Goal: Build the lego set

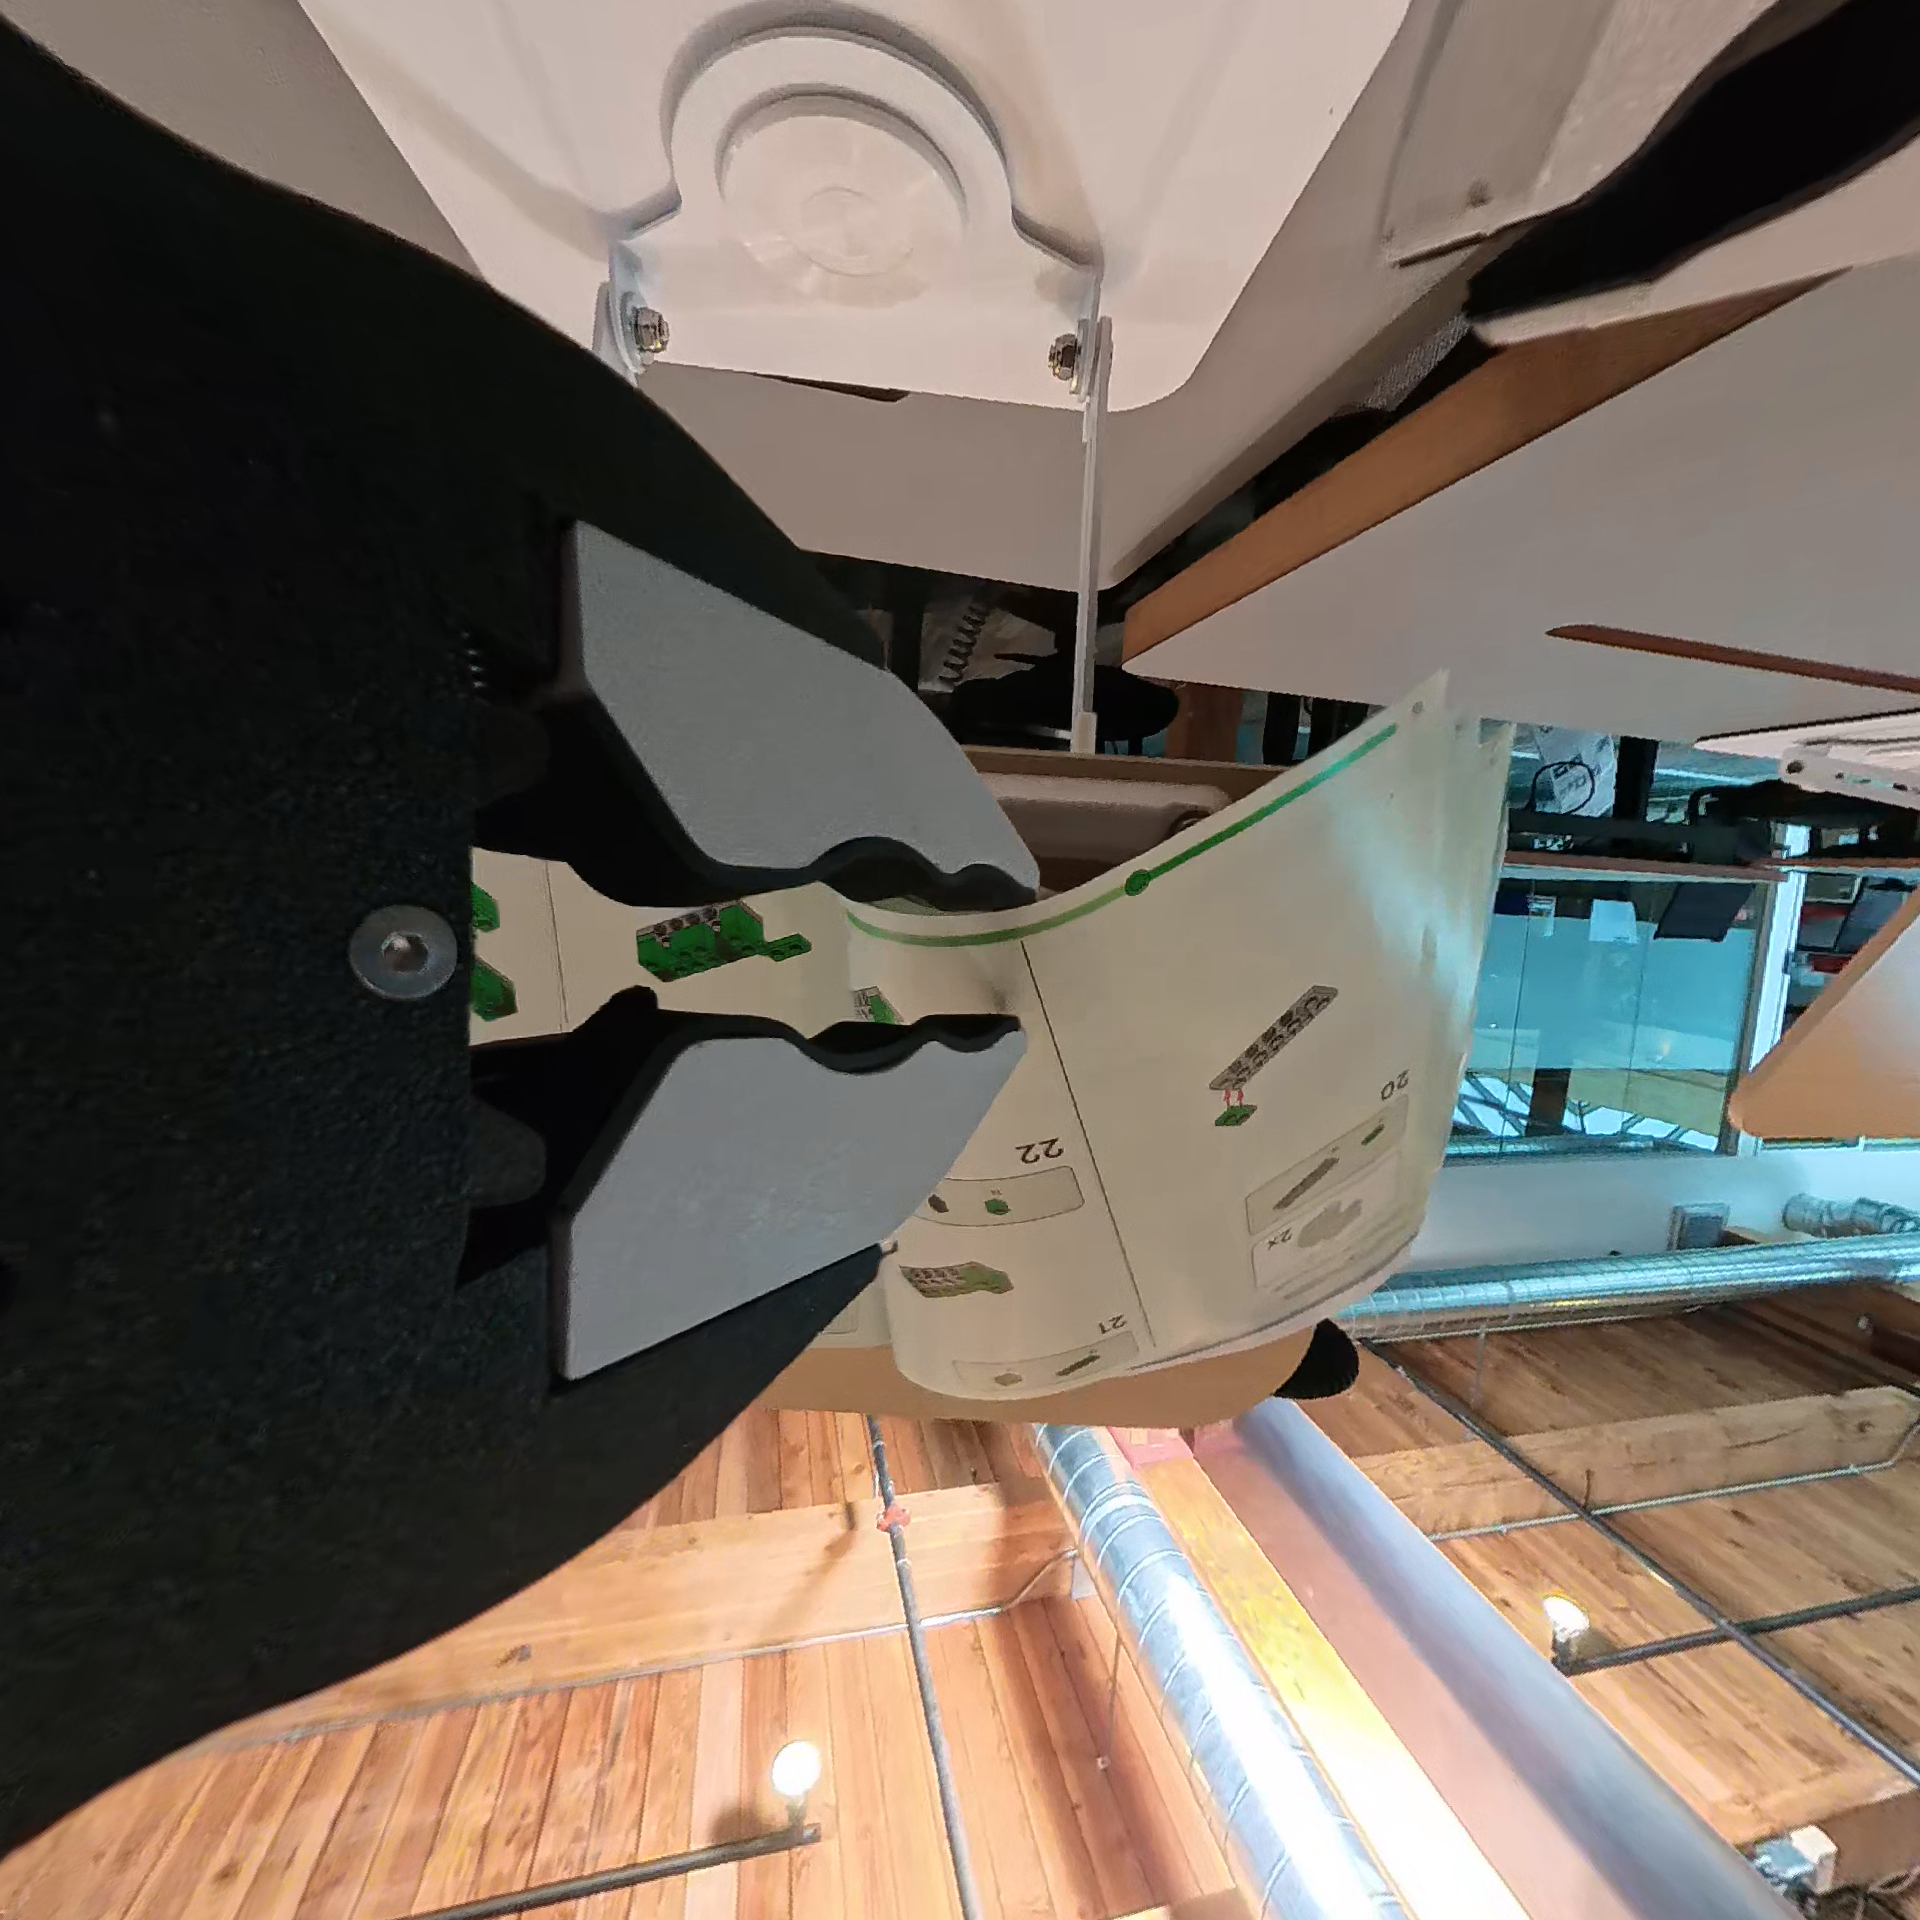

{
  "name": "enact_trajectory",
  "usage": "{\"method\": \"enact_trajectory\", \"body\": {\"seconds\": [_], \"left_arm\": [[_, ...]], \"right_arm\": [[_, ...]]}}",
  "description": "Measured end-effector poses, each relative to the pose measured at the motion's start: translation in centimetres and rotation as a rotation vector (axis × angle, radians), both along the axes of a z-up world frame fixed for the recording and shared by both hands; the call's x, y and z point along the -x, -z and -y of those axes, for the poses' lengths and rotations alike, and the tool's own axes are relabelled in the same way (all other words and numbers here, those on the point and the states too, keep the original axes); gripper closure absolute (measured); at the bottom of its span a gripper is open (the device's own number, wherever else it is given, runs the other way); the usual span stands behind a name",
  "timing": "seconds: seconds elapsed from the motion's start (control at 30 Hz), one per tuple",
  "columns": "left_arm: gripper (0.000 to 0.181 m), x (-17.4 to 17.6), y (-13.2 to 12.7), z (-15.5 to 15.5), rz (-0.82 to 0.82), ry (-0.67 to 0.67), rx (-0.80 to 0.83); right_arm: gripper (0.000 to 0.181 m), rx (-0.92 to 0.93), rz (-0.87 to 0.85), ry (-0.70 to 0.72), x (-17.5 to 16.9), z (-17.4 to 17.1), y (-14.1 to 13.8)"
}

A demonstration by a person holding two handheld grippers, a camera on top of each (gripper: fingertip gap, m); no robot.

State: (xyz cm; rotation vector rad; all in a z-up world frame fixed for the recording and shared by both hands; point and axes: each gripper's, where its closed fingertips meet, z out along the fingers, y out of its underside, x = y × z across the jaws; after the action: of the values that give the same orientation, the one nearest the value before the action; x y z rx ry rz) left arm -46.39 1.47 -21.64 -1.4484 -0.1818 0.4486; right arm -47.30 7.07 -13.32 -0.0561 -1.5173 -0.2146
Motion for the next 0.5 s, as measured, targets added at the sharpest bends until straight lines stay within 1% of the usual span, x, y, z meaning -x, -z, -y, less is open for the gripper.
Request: {"method": "enact_trajectory", "body": {"seconds": [0.27,0.5], "left_arm": [[0.174,-0.5,0.2,-0.4,-0.024,0.019,0.028],[0.175,-0.7,0.4,-0.6,-0.037,0.027,0.043]], "right_arm": [[0.164,0.114,-0.062,-0.011,-2.1,-0.1,-0.1],[0.166,0.182,-0.093,-0.004,-2.9,-1.0,-0.5]]}}
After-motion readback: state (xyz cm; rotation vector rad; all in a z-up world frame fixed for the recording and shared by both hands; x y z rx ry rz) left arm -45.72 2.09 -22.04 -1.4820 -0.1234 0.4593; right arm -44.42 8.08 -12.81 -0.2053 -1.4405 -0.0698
